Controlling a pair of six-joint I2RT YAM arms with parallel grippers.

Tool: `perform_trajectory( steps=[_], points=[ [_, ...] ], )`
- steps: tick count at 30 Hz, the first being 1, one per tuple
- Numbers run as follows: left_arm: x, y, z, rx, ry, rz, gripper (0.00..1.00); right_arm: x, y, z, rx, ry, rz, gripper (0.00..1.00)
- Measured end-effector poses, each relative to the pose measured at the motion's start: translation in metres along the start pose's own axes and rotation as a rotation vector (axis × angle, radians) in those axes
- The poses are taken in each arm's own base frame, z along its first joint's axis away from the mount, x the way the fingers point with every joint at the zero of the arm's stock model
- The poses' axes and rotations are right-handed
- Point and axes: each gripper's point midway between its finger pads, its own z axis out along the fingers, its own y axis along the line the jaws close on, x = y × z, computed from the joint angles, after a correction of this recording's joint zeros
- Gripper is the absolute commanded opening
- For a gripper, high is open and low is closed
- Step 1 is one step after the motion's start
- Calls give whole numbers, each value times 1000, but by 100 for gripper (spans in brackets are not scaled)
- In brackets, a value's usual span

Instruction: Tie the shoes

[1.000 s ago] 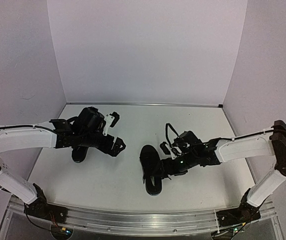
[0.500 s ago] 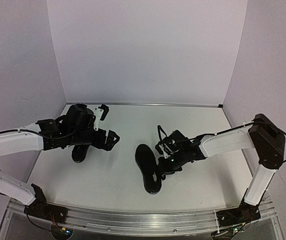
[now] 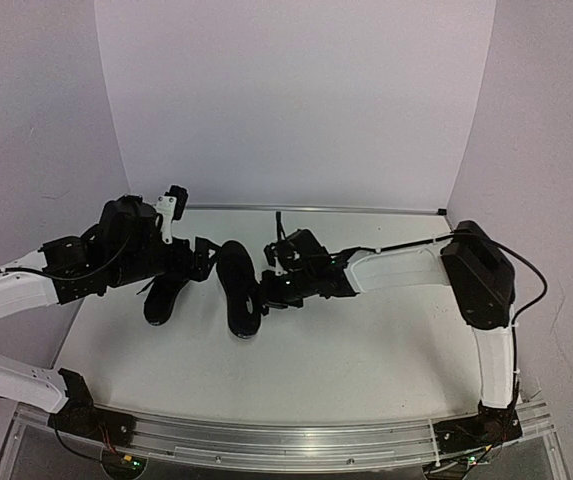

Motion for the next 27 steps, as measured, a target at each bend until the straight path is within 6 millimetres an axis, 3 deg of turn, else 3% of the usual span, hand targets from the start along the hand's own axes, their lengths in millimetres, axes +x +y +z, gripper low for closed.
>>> perform_trajectory(
  steps=[5, 10, 15, 18, 21, 23, 25, 27],
  points=[
    [-5, 8, -9, -34, -25, -24, 100, -15, 8, 51, -16, -33, 73, 0],
    [-12, 14, -24, -39, -68, -44, 100, -16, 9, 87, -18, -39, 135, 0],
    [-13, 19, -30, -53, -83, -44, 100, -29, 26, 102, -62, -70, 167, 1],
    [-10, 22, -30, -65, -80, -42, 100, -26, 30, 110, -74, -69, 187, 16],
    [-8, 23, -29, -69, -75, -36, 100, -25, 37, 112, -97, -76, 198, 21],
    [-8, 23, -29, -70, -75, -32, 100, -27, 41, 112, -108, -82, 203, 17],
    [-8, 23, -29, -70, -75, -29, 100, -26, 42, 112, -109, -84, 210, 0],
    [-8, 23, -29, -70, -75, -28, 100, -25, 39, 112, -107, -90, 218, 0]
  ],
)
